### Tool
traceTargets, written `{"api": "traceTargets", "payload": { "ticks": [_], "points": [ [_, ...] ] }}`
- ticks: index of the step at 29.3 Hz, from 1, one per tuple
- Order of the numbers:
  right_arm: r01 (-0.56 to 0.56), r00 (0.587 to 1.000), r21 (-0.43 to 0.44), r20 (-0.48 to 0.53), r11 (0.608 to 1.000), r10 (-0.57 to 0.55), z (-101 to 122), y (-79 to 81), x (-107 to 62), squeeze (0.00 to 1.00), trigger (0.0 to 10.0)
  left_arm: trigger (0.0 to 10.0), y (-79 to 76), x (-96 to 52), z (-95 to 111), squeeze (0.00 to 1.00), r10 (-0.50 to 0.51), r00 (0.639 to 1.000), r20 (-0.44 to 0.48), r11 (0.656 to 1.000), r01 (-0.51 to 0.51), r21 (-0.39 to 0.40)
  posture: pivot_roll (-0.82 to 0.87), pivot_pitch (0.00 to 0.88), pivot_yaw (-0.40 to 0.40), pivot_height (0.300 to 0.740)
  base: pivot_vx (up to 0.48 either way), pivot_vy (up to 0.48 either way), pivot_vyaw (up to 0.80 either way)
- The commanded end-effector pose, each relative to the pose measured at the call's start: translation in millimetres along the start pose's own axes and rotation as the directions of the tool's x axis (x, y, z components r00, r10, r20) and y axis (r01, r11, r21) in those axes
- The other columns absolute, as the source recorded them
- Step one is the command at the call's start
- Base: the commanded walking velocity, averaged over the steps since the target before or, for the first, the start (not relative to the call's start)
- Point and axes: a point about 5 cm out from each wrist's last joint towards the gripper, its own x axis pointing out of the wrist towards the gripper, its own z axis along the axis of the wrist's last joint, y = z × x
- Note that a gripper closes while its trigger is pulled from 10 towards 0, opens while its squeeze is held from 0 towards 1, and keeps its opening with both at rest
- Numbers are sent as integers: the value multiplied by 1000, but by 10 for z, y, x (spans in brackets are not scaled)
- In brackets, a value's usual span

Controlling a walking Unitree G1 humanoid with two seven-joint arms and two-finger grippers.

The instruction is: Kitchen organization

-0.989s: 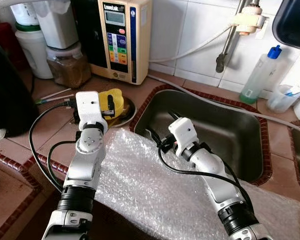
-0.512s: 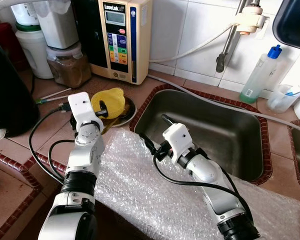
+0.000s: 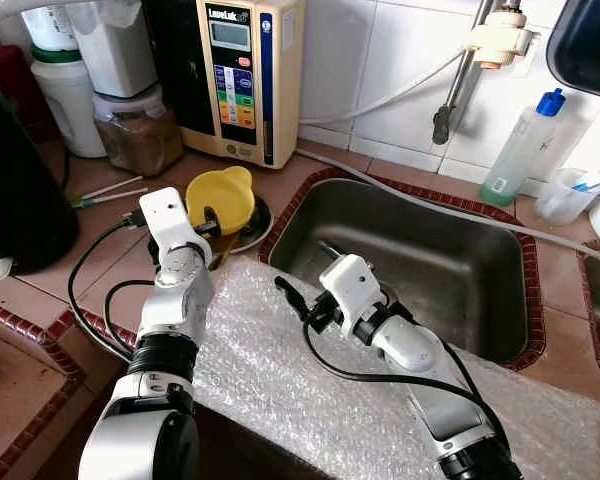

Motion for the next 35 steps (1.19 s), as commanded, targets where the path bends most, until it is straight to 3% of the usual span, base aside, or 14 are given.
{"api": "traceTargets", "payload": {
  "ticks": [1, 10, 20, 21, 22, 23, 24, 25, 35],
  "points": [
    [9, 999, 6, 35, 1000, -9, 78, -32, -3, 0, 10000, 10000, -8, 21, 82, 0, 12, 1000, 23, 1000, -12, -2, 103, 0, 12, 740, 0, 0, 0],
    [20, 999, 4, 41, 1000, -20, 103, -61, 6, 0, 10000, 10000, 13, 22, 127, 0, 10, 999, 45, 1000, -10, 2, 108, 0, 9, 740, 0, 0, 0],
    [21, 999, 1, 42, 1000, -21, 108, -60, 6, 0, 10000, 10000, -1, 47, 123, 0, -57, 998, 1, 998, 57, -6, 107, 0, 8, 740, 0, 0, 0],
    [12, 998, 19, 55, 1000, -13, 137, -58, 5, 0, 10000, 8157, 4, 53, 130, 0, -61, 998, -2, 998, 61, -12, 107, 0, 8, 740, 0, 0, 0],
    [7, 998, 24, 62, 1000, -9, 152, -59, 5, 0, 10000, 5569, 3, 55, 135, 0, -66, 998, 0, 998, 66, -12, 107, 0, 6, 740, 0, 0, 0],
    [2, 997, 37, 72, 999, -4, 171, -61, 6, 0, 10000, 4235, 3, 56, 139, 0, -71, 998, 0, 997, 71, -8, 107, 0, 6, 740, 0, 0, 0],
    [-2, 996, 65, 88, 998, -4, 204, -77, 9, 0, 10000, 1686, 6, 58, 151, 0, -75, 997, 6, 997, 75, -15, 107, 0, 6, 740, 0, 0, 0],
    [-2, 996, 71, 95, 997, -4, 217, -86, 11, 0, 10000, 0, 7, 57, 161, 0, -81, 997, 12, 997, 81, -14, 107, 0, 6, 740, 0, 0, 0],
    [-4, 997, 50, 81, 999, 0, 201, -119, 7, 0, 10000, 0, 38, 64, 147, 0, -87, 996, -17, 995, 86, -55, 109, 0, 0, 740, 0, 0, 0]
  ]
}}
